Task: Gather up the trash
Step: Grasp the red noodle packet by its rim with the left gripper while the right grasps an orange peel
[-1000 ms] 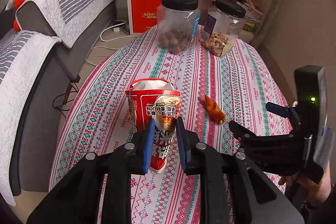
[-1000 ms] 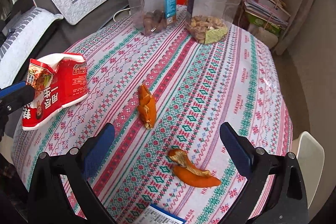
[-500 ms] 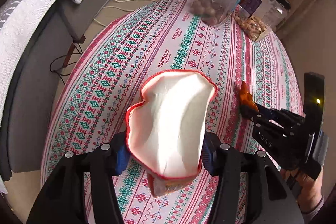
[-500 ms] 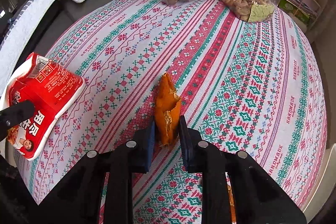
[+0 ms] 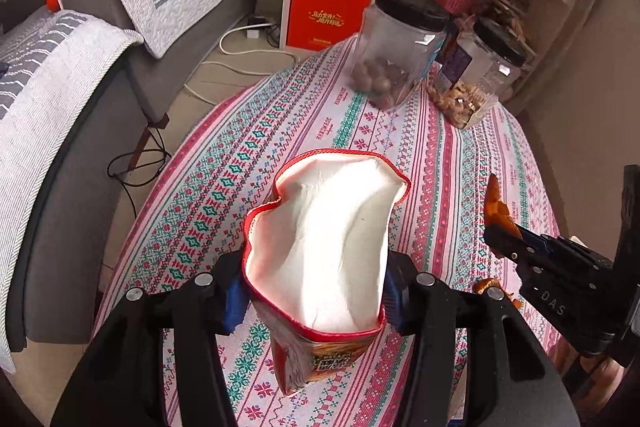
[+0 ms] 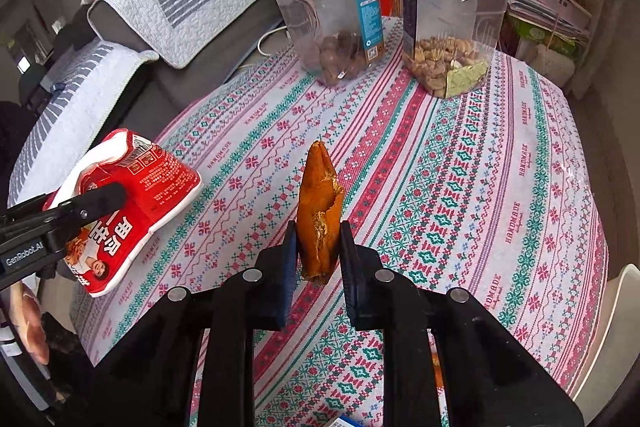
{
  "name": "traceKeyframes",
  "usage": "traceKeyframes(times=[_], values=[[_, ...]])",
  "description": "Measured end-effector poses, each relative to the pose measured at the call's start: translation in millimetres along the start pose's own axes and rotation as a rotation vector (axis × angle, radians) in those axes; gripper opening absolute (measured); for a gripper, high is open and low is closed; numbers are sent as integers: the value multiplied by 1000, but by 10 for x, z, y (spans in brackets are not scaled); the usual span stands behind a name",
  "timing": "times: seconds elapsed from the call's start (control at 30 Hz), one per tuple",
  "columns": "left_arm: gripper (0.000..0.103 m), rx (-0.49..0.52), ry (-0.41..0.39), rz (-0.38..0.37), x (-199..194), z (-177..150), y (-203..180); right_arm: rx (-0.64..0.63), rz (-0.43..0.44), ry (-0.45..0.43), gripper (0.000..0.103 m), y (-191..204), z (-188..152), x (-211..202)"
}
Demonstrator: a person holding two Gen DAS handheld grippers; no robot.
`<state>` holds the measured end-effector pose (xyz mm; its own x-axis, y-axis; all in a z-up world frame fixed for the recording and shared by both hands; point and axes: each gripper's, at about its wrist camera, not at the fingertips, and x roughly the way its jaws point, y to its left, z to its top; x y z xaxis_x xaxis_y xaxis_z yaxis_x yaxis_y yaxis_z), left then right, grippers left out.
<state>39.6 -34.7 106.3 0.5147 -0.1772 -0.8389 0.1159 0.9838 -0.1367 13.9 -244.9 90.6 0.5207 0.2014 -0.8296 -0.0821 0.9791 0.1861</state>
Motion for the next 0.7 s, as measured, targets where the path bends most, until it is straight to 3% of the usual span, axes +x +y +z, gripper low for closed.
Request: traceKeyframes(times=[0.33, 0.7], values=[[52, -3, -88, -19, -185, -78, -214, -40, -53, -116, 19, -11, -87, -456], [53, 43, -113, -55, -211, -223, -576, -22, -107, -160, 19, -274, -325, -772]])
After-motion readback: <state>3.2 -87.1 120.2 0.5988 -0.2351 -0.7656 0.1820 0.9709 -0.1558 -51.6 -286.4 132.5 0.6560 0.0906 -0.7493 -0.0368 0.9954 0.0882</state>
